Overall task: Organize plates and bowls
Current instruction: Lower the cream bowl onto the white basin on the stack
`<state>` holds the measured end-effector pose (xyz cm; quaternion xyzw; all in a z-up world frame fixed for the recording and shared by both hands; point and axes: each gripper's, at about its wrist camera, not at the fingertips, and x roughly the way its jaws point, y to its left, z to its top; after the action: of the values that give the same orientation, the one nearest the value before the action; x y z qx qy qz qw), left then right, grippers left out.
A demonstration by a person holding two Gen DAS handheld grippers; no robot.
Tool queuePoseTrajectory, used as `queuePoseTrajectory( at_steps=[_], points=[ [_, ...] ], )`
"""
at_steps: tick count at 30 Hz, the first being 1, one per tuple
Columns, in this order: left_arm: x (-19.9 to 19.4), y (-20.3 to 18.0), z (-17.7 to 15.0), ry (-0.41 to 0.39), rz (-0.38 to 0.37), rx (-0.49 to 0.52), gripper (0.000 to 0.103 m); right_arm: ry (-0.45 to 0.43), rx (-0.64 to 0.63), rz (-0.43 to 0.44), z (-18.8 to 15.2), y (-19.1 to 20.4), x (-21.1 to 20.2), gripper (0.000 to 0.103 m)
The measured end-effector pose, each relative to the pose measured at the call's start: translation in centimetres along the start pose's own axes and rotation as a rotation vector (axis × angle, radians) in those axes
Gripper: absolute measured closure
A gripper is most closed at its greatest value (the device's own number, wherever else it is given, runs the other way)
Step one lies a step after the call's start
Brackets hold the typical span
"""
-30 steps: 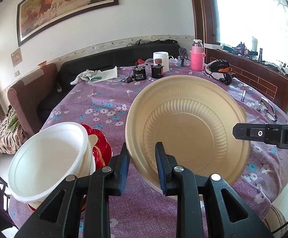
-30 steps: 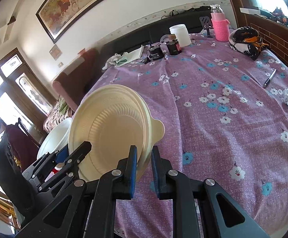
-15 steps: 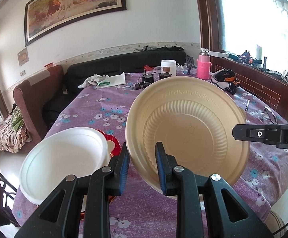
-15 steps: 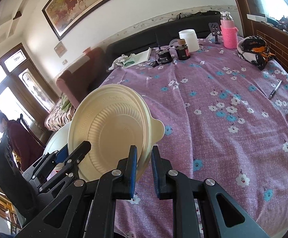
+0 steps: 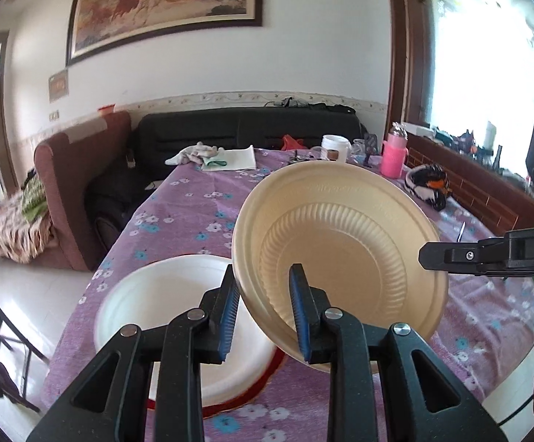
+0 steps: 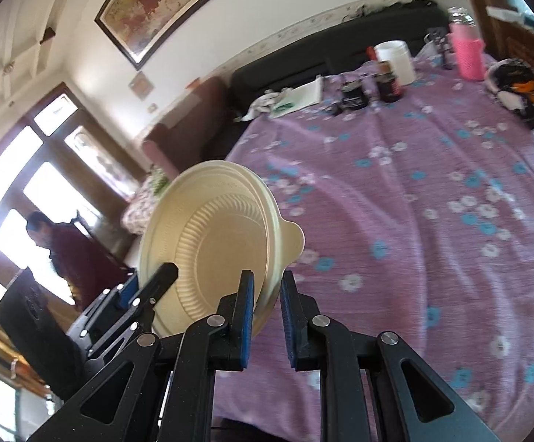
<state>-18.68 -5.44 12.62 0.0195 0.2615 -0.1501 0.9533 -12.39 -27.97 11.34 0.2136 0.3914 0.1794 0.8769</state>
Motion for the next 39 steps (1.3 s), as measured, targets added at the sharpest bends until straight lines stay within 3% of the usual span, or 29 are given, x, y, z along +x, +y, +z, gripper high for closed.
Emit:
queuePoseTrajectory(
  at_steps=[4,16,25,39],
  points=[
    [-0.7,2.6,0.4,-0.008,0.035,-0.042,0.078,0.039,0.006,0.069,1.0,2.3,1.3,0.087],
    [-0.3,8.2,-0.9,0.044,0.125,-0.143,0.074,0.205,0.026,0.12,1.7,6.0,8.7,0.087],
    [1.1,9.4,-1.9,0.094,0.14,-0.164,0.073,0.278,0.037,0.092,1.6,6.0,11.7,0.086],
    [1.6,9.6,-2.3,0.106,0.141,-0.168,0.073,0.293,0.041,0.077,1.5,5.5,13.0,0.086]
  ],
)
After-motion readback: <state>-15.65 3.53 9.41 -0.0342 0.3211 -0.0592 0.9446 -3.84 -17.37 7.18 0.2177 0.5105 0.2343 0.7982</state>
